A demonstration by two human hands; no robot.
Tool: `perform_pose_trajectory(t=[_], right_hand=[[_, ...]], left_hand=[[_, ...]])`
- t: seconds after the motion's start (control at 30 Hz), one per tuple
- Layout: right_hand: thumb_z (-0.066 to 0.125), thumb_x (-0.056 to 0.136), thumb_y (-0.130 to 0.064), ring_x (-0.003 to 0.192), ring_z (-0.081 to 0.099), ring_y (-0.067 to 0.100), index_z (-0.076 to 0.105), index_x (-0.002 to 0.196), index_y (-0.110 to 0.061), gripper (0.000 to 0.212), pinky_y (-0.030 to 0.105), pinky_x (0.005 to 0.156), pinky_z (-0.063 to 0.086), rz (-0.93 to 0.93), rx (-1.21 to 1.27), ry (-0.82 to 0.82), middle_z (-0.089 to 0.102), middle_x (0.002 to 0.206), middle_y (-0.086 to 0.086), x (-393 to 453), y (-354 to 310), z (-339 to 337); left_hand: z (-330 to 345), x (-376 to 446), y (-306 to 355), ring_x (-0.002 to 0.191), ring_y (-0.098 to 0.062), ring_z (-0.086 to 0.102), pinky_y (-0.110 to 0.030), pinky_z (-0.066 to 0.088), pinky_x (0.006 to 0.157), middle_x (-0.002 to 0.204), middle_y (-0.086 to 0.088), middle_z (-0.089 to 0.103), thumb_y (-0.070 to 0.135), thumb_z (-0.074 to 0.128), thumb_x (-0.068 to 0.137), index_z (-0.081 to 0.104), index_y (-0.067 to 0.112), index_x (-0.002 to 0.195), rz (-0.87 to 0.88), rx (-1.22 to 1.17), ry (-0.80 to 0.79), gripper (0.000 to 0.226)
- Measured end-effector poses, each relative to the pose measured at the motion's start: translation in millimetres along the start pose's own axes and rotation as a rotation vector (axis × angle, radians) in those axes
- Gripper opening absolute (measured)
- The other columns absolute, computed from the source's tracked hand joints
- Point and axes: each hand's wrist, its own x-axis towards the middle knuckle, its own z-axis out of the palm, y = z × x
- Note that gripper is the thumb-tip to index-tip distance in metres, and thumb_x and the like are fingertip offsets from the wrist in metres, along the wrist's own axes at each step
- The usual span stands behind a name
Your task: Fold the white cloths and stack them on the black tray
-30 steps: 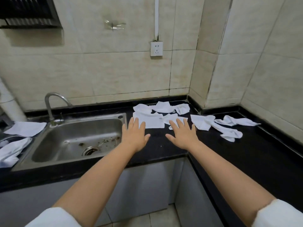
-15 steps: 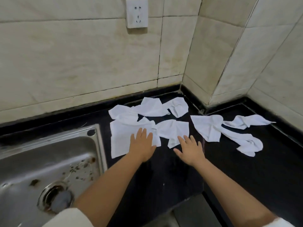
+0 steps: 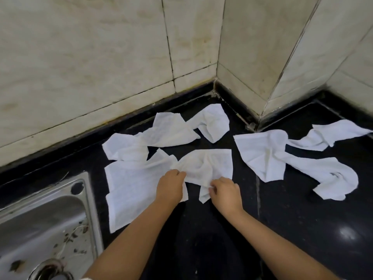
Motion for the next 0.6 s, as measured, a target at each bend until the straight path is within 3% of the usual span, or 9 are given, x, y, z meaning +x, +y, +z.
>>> perform_pose_trajectory(t=[0.1,0.2,0.27,0.33,0.43,0.53,0.6], right_hand=[[0.049,0.090,-0.014,0.087,0.057,0.027,0.065,0.083,-0.004,0.019,0.029,0.070,0.034,-0.014,0.088,0.044,0.063,0.086,0.009,-1,3,-4],[0.046,0.090,-0.009,0.064,0.049,0.023,0.045,0.076,-0.009,0.015,0.029,0.060,0.032,0.035,0.270,0.066,0.045,0.059,0.000,-7,2,-19],[0.045,0.090,-0.008,0.060,0.048,0.023,0.041,0.080,-0.010,0.011,0.031,0.056,0.035,0.098,0.351,0.093,0.042,0.057,-0.002,-17,3,-34],[0.047,0.088,-0.005,0.063,0.052,0.025,0.046,0.085,-0.007,0.003,0.035,0.058,0.041,0.140,0.388,0.140,0.049,0.060,0.003,-32,6,-51],[0.051,0.084,-0.006,0.078,0.060,0.030,0.054,0.100,-0.002,0.017,0.037,0.071,0.047,0.172,0.276,0.173,0.063,0.079,0.015,-59,17,-78],[0.050,0.081,-0.010,0.084,0.061,0.031,0.064,0.087,0.000,0.019,0.032,0.067,0.039,0.151,0.010,0.158,0.066,0.085,0.016,-93,33,-103],[0.047,0.083,-0.012,0.087,0.059,0.034,0.065,0.081,-0.001,0.021,0.032,0.067,0.036,0.163,-0.167,0.156,0.065,0.088,0.017,-110,44,-123]], left_hand=[[3,2,-5,0.114,-0.026,0.053,-0.032,0.042,0.090,0.125,-0.007,0.056,0.001,0.041,0.091,0.049,0.012,0.132,0.006,-0.070,0.055,0.043],[-6,-1,-6,0.102,-0.033,0.061,-0.035,0.049,0.083,0.114,-0.018,0.062,-0.001,0.048,0.089,0.059,0.002,0.121,0.096,-0.235,0.139,0.034],[-19,-7,-4,0.096,-0.032,0.062,-0.031,0.046,0.076,0.105,-0.016,0.065,0.015,0.049,0.092,0.065,0.003,0.111,0.184,-0.270,0.163,0.028],[-37,-15,1,0.088,-0.028,0.062,-0.027,0.041,0.068,0.093,-0.013,0.067,0.037,0.042,0.092,0.069,0.005,0.097,0.288,-0.251,0.195,0.042],[-63,-24,17,0.076,-0.028,0.062,-0.029,0.045,0.063,0.083,-0.014,0.064,0.040,0.034,0.085,0.072,0.004,0.084,0.459,-0.275,0.282,0.052],[-82,-32,49,0.075,-0.021,0.058,-0.026,0.045,0.061,0.079,-0.013,0.062,0.034,0.041,0.084,0.073,0.003,0.077,0.592,-0.270,0.348,0.045],[-92,-33,78,0.069,-0.027,0.060,-0.028,0.050,0.059,0.073,-0.013,0.063,0.032,0.040,0.085,0.072,0.003,0.073,0.701,-0.242,0.359,0.045]])
